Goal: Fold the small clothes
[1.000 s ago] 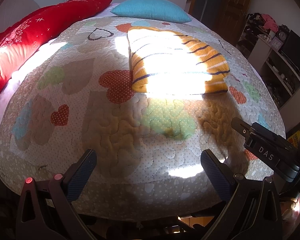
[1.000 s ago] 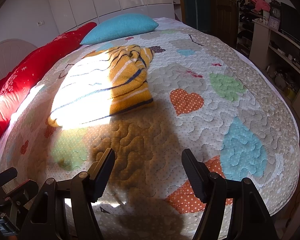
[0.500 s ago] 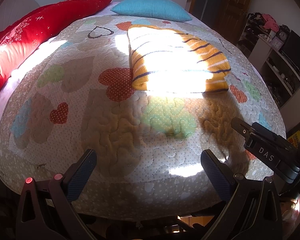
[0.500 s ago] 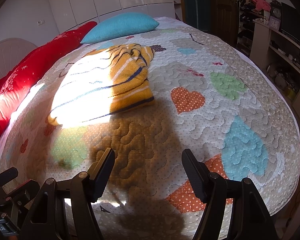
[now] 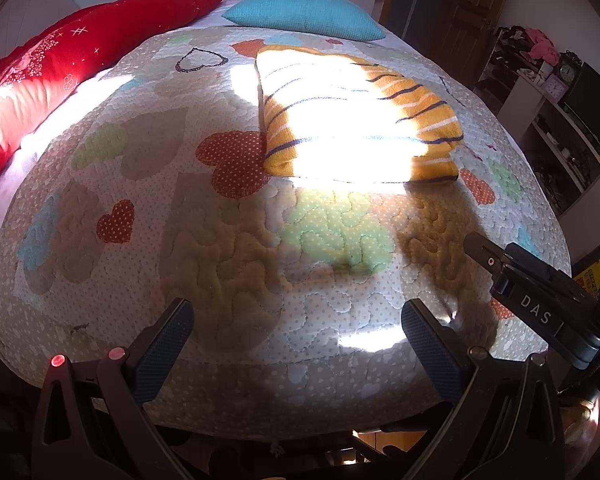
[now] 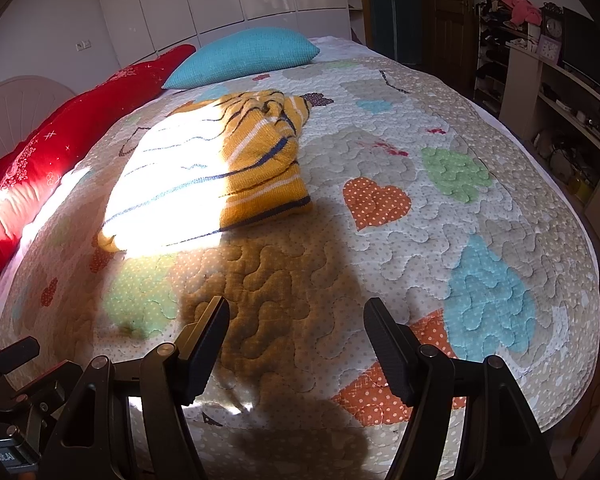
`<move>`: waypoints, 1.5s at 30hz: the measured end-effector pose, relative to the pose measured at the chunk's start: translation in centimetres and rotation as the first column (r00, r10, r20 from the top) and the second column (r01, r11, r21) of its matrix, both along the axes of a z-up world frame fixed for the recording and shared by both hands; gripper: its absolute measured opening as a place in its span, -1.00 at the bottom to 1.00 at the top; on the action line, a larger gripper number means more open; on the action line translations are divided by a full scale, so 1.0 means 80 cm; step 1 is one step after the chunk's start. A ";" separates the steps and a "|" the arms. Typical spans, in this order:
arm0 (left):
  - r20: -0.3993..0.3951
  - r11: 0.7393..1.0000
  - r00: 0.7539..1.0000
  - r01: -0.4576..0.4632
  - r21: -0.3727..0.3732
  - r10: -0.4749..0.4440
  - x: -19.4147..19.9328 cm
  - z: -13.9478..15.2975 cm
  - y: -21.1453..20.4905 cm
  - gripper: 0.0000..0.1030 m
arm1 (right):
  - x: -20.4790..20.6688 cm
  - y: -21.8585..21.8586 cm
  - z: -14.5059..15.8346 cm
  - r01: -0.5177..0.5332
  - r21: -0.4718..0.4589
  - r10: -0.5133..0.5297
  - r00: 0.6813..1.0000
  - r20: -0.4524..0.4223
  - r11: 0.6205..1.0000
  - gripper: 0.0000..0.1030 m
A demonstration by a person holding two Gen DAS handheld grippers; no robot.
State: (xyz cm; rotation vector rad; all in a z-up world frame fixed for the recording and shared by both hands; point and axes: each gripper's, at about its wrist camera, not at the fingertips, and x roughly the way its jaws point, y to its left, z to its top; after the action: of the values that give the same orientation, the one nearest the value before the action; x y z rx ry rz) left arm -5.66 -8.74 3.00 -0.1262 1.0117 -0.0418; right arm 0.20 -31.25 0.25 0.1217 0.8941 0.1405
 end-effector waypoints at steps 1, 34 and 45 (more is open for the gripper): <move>0.000 1.000 1.000 -0.001 0.000 0.001 0.000 0.000 0.000 1.00 | 0.000 0.000 0.001 -0.001 -0.002 0.001 1.000 0.002 1.000 0.45; 0.000 1.000 1.000 -0.009 0.004 0.009 0.005 -0.004 0.006 1.00 | 0.002 0.005 -0.001 -0.014 -0.030 0.014 1.000 0.013 0.999 0.48; 0.061 0.997 0.995 -0.074 0.020 0.073 0.022 0.009 0.035 1.00 | 0.019 0.016 0.014 -0.040 -0.065 0.044 0.997 0.057 0.997 0.50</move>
State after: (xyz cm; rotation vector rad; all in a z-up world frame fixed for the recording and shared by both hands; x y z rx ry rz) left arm -3.93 -5.91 3.72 -0.1410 0.9461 0.0325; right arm 1.69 -29.95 1.38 0.0388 0.8421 0.1540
